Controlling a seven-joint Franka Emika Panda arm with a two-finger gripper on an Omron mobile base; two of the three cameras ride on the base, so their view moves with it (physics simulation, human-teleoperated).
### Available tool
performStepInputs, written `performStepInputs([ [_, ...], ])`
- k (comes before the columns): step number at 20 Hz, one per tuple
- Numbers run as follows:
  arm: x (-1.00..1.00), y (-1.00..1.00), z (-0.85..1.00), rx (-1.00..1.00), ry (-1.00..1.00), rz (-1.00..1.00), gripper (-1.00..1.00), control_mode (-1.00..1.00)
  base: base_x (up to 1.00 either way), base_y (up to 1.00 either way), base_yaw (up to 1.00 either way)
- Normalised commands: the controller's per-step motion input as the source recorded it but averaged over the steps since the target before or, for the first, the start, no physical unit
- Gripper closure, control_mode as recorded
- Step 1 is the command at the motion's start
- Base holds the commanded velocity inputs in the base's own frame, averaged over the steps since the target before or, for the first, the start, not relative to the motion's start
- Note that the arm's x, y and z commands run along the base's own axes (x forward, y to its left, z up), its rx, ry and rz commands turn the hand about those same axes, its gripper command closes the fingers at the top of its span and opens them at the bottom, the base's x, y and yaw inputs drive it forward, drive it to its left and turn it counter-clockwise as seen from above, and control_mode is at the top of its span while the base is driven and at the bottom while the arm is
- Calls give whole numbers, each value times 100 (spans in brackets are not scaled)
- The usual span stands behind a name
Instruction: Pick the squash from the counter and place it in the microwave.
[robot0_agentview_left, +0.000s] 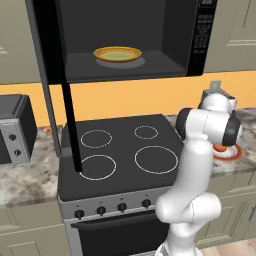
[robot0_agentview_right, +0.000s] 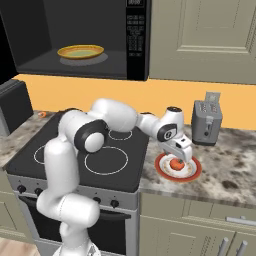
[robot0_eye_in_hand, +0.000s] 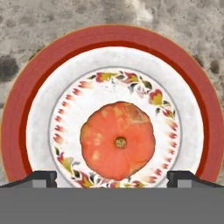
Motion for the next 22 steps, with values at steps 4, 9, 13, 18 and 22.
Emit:
performStepInputs([
  [4, 21, -8, -26, 0, 0, 0, -100, -100, 0, 0, 0],
  [9, 1, -16, -17, 0, 0, 0, -100, -100, 0, 0, 0],
  [13, -7, -17, -6, 0, 0, 0, -100, -100, 0, 0, 0],
  [18, 0, 0, -17, 0, 0, 0, -100, -100, 0, 0, 0],
  [22, 0, 0, -16, 0, 1, 0, -100, -100, 0, 0, 0],
])
